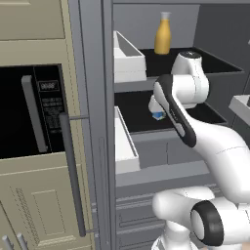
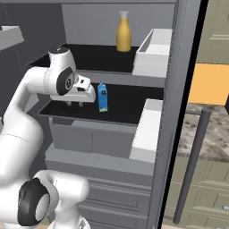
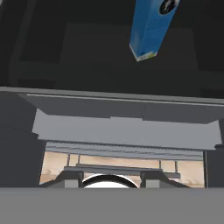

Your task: Take out the milk from the fridge and place it on the tray on the counter. Then take the sugar cube near the tray and place it in the tray.

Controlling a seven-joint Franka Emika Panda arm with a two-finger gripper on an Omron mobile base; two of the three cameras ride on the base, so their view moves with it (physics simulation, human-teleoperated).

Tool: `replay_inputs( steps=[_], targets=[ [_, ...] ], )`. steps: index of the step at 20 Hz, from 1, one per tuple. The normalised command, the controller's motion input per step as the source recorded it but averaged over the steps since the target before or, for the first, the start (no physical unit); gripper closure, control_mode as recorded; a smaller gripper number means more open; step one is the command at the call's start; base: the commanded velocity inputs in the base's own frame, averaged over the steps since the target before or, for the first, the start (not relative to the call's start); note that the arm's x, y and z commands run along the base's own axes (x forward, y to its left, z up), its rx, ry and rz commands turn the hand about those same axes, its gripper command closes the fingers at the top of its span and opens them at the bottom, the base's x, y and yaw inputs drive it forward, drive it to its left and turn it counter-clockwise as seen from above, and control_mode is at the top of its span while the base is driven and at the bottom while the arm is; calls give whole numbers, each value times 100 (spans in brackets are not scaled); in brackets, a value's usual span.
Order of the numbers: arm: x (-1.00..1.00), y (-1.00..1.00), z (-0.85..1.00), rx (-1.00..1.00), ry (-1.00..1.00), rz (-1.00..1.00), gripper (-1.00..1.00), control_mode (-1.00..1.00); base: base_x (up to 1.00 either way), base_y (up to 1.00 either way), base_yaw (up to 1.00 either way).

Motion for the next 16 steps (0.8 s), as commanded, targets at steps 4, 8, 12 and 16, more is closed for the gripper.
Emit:
replay_inputs(
  steps=[4,8,12,16],
  targets=[
    [-32,0,0,0,-9,0,-100,-100,0,0,0],
    [-73,-3,0,0,-23,0,-100,-100,0,0,0],
    [-46,-17,8,0,-22,0,-100,-100,0,0,0],
    [-19,-27,31,0,-32,0,-100,-100,0,0,0]
  ],
)
